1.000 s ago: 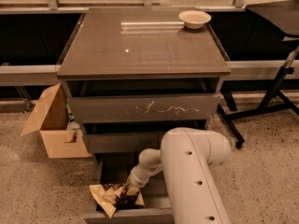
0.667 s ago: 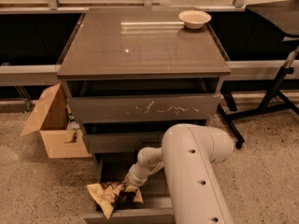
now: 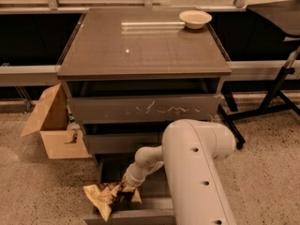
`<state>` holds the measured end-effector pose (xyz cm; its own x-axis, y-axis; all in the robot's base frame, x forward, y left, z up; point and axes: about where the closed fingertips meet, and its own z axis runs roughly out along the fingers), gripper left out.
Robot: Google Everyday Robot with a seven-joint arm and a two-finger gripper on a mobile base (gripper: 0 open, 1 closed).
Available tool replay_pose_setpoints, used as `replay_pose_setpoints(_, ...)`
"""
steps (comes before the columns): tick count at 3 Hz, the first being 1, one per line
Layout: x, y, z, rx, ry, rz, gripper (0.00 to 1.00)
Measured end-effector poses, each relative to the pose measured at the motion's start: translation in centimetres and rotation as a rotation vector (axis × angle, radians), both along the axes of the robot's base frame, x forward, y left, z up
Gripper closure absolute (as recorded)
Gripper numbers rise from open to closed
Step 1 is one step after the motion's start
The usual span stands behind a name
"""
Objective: Pick brown chip bag from bottom drawer and place on counter
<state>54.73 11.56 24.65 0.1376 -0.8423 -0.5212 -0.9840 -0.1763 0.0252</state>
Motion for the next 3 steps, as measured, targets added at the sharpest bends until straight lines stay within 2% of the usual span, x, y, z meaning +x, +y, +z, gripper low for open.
replay_pose_setpoints(1, -0.7, -0.3, 2.3, -0.015, -0.035, -0.002, 1.00)
replay_pose_setpoints(2, 0.3, -0.6, 8.5, -0.012, -0.158, -0.065, 1.00)
replay_pose_setpoints(3, 0.0, -1.4, 15.9, 0.040, -0.308, -0.101, 1.00)
